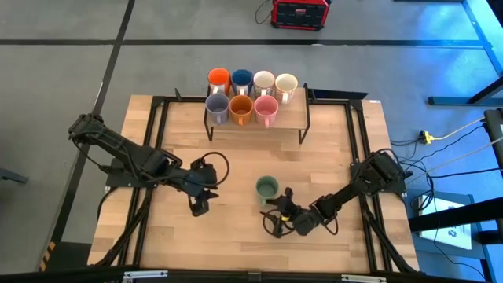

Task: Place coffee mugs
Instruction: Put the green mug on the shelf

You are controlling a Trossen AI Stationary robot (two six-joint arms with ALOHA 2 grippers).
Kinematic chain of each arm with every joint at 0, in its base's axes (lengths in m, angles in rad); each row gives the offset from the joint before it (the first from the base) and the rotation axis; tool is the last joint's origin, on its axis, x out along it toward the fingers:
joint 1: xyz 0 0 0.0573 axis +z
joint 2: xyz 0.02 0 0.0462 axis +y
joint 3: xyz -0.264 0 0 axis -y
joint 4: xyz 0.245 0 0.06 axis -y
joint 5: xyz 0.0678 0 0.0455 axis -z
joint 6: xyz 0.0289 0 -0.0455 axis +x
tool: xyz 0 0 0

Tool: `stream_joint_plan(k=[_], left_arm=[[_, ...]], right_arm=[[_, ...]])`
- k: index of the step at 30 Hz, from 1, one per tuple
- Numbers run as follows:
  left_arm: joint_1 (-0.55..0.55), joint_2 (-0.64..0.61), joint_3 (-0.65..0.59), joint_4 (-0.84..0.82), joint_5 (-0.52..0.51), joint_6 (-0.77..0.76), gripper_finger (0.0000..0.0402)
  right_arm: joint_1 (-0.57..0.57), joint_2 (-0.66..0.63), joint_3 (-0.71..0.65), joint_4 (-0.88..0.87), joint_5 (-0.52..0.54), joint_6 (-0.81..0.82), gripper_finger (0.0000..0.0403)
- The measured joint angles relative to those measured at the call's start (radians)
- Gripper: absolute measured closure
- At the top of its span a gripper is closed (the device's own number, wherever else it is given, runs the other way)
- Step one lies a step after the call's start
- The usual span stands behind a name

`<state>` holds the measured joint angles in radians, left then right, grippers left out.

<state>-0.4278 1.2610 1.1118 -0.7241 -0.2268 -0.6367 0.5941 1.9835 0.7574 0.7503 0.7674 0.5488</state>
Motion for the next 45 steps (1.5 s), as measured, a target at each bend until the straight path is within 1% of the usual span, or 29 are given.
stream_joint_plan(k=[2, 10, 16, 18, 20, 22, 27, 28, 30, 32, 35, 37, 42, 45], left_arm=[[0.000, 0.000, 0.000, 0.000, 0.000, 0.000, 0.0282], [0.001, 0.000, 0.000, 0.000, -0.001, 0.020, 0.0282], [0.018, 0.001, 0.000, -0.003, -0.006, 0.041, 0.0282], [0.023, 0.001, 0.000, -0.007, -0.006, 0.045, 0.0282], [0.024, 0.001, 0.000, -0.011, -0.006, 0.047, 0.0282], [0.024, 0.001, 0.000, -0.012, -0.006, 0.061, 0.0282], [0.024, 0.001, 0.000, -0.033, -0.001, 0.072, 0.0282], [0.024, 0.001, 0.000, -0.033, 0.005, 0.072, 0.0282], [0.024, -0.003, 0.000, -0.034, 0.017, 0.073, 0.0282], [0.024, -0.023, 0.000, -0.034, 0.031, 0.073, 0.0282], [0.024, -0.062, 0.000, -0.035, 0.035, 0.073, 0.0282], [0.024, -0.099, 0.000, -0.034, 0.034, 0.073, 0.0282], [0.024, -0.174, 0.000, -0.034, 0.004, 0.073, 0.0282], [0.024, -0.199, 0.000, -0.031, -0.035, 0.094, 0.0282]], right_arm=[[0.000, 0.000, 0.001, 0.029, 0.000, -0.025, 0.0201], [-0.008, 0.000, 0.006, 0.044, 0.000, -0.061, 0.0201], [-0.013, 0.069, 0.065, 0.060, 0.004, -0.066, 0.0202], [-0.013, 0.077, 0.078, 0.059, 0.020, -0.065, 0.0211], [-0.013, 0.079, 0.084, 0.061, 0.026, -0.065, 0.0233], [-0.013, 0.079, 0.084, 0.060, 0.031, -0.072, 0.0267], [-0.012, 0.077, 0.084, 0.059, 0.014, -0.107, 0.0378], [-0.012, 0.068, 0.083, 0.051, 0.007, -0.123, 0.0386], [-0.013, 0.054, 0.083, 0.051, -0.005, -0.132, 0.0382], [-0.019, 0.019, 0.081, 0.021, -0.023, -0.129, 0.0380], [-0.030, -0.061, 0.080, -0.040, -0.091, -0.131, 0.0393], [-0.043, -0.126, 0.080, -0.104, -0.119, -0.133, 0.0392], [-0.097, -0.341, 0.081, -0.334, -0.182, -0.160, 0.0394], [-0.136, -0.481, 0.081, -0.485, -0.190, -0.193, 0.0394]])
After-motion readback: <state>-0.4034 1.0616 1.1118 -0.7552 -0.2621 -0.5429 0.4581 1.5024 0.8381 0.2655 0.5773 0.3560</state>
